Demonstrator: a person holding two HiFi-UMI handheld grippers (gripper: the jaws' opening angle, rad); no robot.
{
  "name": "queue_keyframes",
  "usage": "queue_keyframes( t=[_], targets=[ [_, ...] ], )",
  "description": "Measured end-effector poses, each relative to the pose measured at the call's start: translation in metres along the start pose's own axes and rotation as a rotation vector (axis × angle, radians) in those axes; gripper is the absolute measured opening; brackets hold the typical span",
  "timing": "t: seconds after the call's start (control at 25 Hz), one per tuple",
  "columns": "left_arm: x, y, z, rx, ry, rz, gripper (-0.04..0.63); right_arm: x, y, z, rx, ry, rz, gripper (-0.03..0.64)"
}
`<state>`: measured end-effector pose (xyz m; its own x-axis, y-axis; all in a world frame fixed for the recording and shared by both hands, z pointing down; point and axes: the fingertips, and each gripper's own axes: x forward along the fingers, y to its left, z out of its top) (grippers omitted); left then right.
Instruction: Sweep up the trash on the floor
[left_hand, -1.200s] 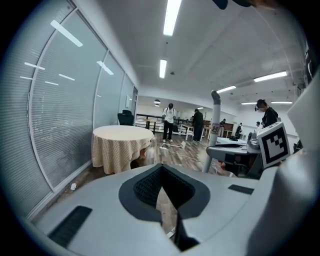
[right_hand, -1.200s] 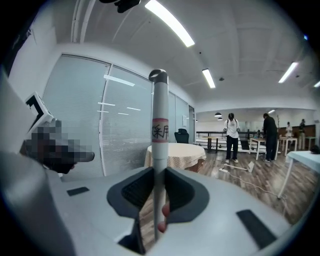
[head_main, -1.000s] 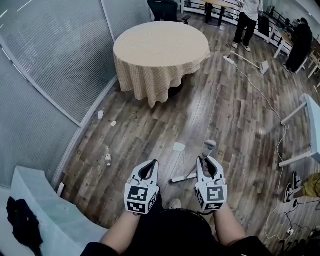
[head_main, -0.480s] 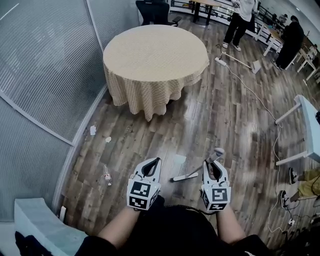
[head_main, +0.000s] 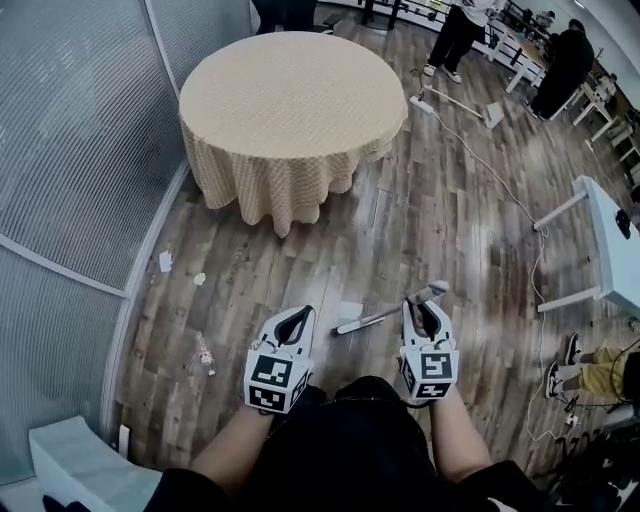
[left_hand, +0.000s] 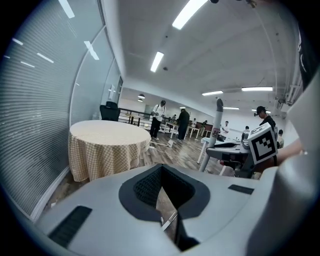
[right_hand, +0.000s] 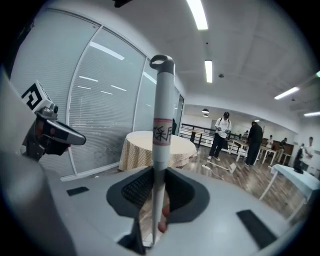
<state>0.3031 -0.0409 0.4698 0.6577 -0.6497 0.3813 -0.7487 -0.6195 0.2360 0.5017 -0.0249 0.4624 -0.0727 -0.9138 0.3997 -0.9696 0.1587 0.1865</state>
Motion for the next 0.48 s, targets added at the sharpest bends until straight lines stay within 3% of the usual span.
queue_keyframes(
  t=[0.2,0.48],
  targets=[
    [0.0,0.014,-0.004,-0.038,0.003,0.068,-0.005,0.026,0.0,-0.018,-0.081,0.065,0.073,0.086],
    [0.006,0.019,-0.004,-0.075,0.032,0.193,-0.005,0.064,-0.014,-0.082,-0.231,0.19,0.183,0.092]
  ],
)
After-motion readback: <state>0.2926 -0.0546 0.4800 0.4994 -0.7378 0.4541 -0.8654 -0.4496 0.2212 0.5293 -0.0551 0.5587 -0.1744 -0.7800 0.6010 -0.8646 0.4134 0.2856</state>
